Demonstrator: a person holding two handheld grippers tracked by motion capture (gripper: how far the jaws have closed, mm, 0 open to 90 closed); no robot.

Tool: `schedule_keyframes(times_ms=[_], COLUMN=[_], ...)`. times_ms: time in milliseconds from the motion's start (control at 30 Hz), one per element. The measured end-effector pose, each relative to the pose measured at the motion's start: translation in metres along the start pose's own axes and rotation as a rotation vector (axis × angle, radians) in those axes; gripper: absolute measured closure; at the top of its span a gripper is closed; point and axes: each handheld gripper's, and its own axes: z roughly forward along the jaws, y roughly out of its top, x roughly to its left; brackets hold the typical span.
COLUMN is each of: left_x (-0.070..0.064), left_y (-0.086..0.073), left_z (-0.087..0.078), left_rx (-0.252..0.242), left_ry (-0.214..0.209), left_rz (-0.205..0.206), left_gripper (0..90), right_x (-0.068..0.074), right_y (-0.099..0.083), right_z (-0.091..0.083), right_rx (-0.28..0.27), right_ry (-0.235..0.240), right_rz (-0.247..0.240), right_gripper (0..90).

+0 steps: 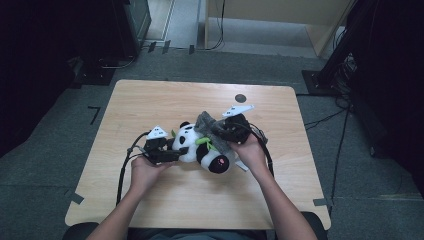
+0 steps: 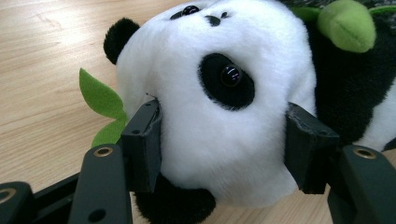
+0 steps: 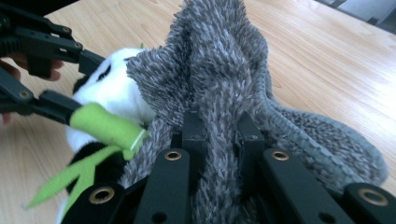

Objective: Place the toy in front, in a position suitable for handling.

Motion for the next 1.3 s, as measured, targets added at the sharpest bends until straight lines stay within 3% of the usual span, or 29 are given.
schedule_keyframes(times_ms=[100,200,300,433,467,500,567,633,667,767,800,967,1100,1133,1300], left_x=[0.001,0.002,0.0,0.001,0.001,0.001,0.001,0.001,0.002,0.001,0.001,0.003,0.003,0.003,0.002], left_y=[0.0,-0.001,-0.001,-0.001,-0.001,-0.001,-0.001,-0.001,-0.001,-0.001,-0.002,-0.003,-0.003,-0.003,-0.004], left_z=[0.0,0.0,0.001,0.0,0.0,0.0,0.001,0.001,0.001,0.001,0.001,0.001,0.001,0.001,0.0], left_rx=[-0.002,-0.003,-0.007,-0.006,-0.006,-0.006,-0.007,-0.007,-0.007,-0.008,-0.009,-0.018,-0.022,-0.023,-0.029], left_ry=[-0.006,-0.012,-0.009,-0.01,-0.01,-0.01,-0.009,-0.007,-0.007,-0.007,-0.007,-0.018,-0.019,-0.018,-0.012], left_rz=[-0.006,-0.01,-0.002,-0.003,-0.004,-0.004,-0.004,-0.005,-0.004,0.0,0.0,0.004,0.007,0.008,0.017], left_gripper=[38.2,38.4,38.4,38.4,38.4,38.4,38.5,38.5,38.4,38.4,38.4,38.4,38.2,38.2,38.1], right_x=[-0.003,-0.01,-0.019,-0.023,-0.026,-0.026,-0.036,-0.04,-0.045,-0.05,-0.053,-0.055,-0.055,-0.051,-0.041], right_y=[-0.006,-0.011,-0.021,-0.025,-0.026,-0.026,-0.033,-0.037,-0.046,-0.056,-0.06,-0.056,-0.051,-0.043,-0.027], right_z=[-0.006,-0.018,-0.027,-0.034,-0.041,-0.041,-0.053,-0.056,-0.059,-0.058,-0.06,-0.068,-0.078,-0.083,-0.083], right_rx=[-0.012,0.002,-0.014,-0.025,-0.037,-0.037,-0.061,-0.06,-0.029,-0.012,-0.03,-0.043,-0.085,-0.112,-0.146], right_ry=[-0.016,-0.074,-0.058,-0.077,-0.105,-0.105,-0.123,-0.126,-0.158,-0.138,-0.12,-0.164,-0.161,-0.155,-0.132], right_rz=[0.006,0.005,0.049,0.063,0.084,0.084,0.138,0.153,0.17,0.199,0.215,0.206,0.215,0.203,0.165], right_gripper=[79.7,80.0,80.2,80.3,80.3,80.3,80.5,80.6,80.7,80.9,80.9,80.7,80.6,80.5,80.2])
